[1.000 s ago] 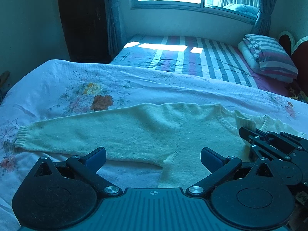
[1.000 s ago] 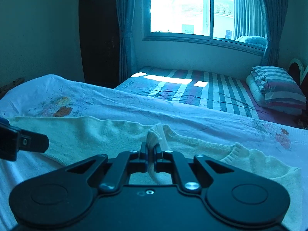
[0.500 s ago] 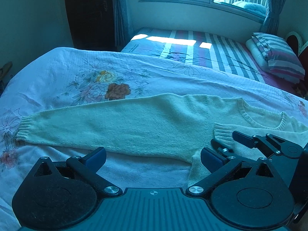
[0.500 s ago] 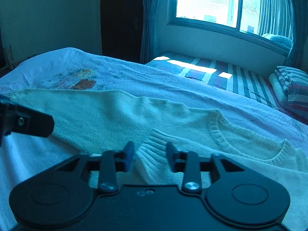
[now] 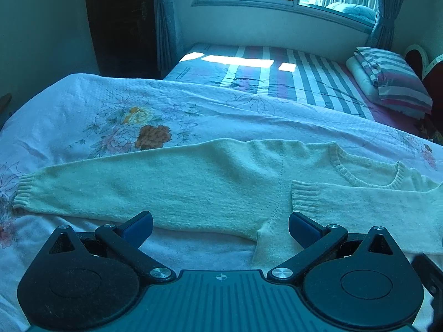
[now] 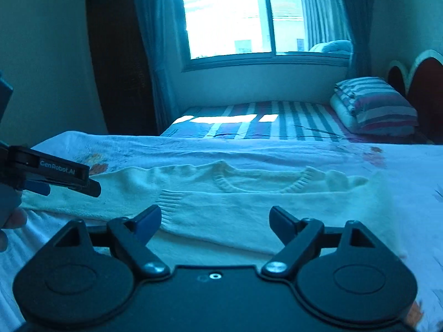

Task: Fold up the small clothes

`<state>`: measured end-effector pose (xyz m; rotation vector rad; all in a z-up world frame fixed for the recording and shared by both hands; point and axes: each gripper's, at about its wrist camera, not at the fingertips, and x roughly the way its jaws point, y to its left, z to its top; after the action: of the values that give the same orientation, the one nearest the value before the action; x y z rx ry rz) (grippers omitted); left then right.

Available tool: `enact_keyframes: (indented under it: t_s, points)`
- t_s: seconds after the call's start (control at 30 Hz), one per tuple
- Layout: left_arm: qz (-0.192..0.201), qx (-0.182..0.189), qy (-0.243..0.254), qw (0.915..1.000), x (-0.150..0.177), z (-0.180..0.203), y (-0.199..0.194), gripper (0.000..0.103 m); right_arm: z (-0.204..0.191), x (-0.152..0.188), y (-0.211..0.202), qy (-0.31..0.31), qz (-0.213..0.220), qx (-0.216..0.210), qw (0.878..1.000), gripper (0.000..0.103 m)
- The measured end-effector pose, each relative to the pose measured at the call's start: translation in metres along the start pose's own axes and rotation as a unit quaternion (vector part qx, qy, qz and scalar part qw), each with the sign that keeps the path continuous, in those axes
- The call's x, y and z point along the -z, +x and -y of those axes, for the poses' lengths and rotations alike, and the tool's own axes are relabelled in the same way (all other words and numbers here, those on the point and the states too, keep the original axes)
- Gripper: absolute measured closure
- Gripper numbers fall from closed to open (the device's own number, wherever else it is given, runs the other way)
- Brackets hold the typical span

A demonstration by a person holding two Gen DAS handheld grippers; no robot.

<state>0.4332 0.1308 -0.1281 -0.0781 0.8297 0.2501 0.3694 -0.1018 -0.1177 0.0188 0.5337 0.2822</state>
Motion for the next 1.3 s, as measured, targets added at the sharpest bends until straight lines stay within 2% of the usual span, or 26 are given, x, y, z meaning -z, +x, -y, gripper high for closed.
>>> enact_keyframes:
  t_s: [0.1, 0.13, 0.23, 0.37, 0.47, 0.6, 0.7, 0.77, 0.8, 0.9, 0.93, 1.03, 1.13, 1.23, 1.3]
  points:
    - [-0.01, 0.009, 0.016, 0.9998, 0.001, 0.029, 0.011, 0.0, 0.025, 0.009, -0.018, 0.016, -0.004, 0.042, 0.999, 0.017]
    - [-0.011, 0.018, 0.026, 0.9994, 0.002, 0.043, 0.013, 0.0, 0.034, 0.011, -0.019, 0.028, -0.013, 0.05, 0.998, 0.018]
    - [-0.004, 0.041, 0.056, 0.9976, -0.001, 0.093, 0.018, 0.0, 0.053, 0.013, -0.026, 0.03, -0.003, 0.076, 0.997, 0.018]
    - [0.014, 0.064, 0.097, 0.9932, -0.004, 0.159, 0.024, 0.0, 0.069, 0.011, -0.028, 0.033, 0.013, 0.077, 0.996, 0.017]
    - [0.004, 0.04, 0.128, 0.991, -0.003, 0.195, 0.039, 0.0, 0.077, 0.009, -0.031, 0.025, 0.024, 0.073, 0.997, 0.017]
    - [-0.03, 0.001, 0.133, 0.9906, 0.004, 0.199, 0.067, 0.0, 0.085, 0.01, -0.033, 0.017, 0.029, 0.068, 0.997, 0.015]
    - [-0.036, 0.024, 0.101, 0.9939, 0.005, 0.184, 0.072, 0.0, 0.09, 0.013, -0.031, 0.018, 0.028, 0.064, 0.997, 0.015]
    - [-0.036, 0.027, 0.098, 0.9942, 0.007, 0.18, 0.072, 0.0, 0.094, 0.014, -0.026, 0.019, 0.021, 0.062, 0.998, 0.014]
    - [-0.037, 0.025, 0.096, 0.9944, 0.007, 0.179, 0.07, 0.0, 0.095, 0.013, -0.022, 0.02, 0.018, 0.06, 0.998, 0.014]
    - [-0.024, -0.011, 0.104, 0.9942, 0.007, 0.175, 0.069, 0.0, 0.097, 0.008, -0.013, 0.011, 0.025, 0.06, 0.998, 0.014]
    - [-0.029, -0.01, 0.099, 0.9946, 0.006, 0.171, 0.07, 0.0, 0.098, 0.004, -0.01, 0.008, 0.029, 0.064, 0.997, 0.013]
    - [-0.032, 0.008, 0.07, 0.997, 0.0, 0.163, 0.064, 0.0, 0.107, -0.009, -0.002, 0.019, 0.034, 0.061, 0.997, 0.013]
    - [0.001, 0.063, 0.063, 0.996, -0.012, 0.181, 0.048, 0.0, 0.113, -0.012, -0.009, 0.022, 0.047, 0.061, 0.997, 0.013]
    - [-0.005, 0.15, 0.073, 0.986, -0.025, 0.217, 0.044, 0.0, 0.123, -0.008, -0.027, 0.037, 0.059, 0.066, 0.995, 0.013]
    - [0.008, 0.178, 0.097, 0.9792, -0.03, 0.247, 0.04, 0.0, 0.129, -0.006, -0.039, 0.04, 0.066, 0.077, 0.994, 0.013]
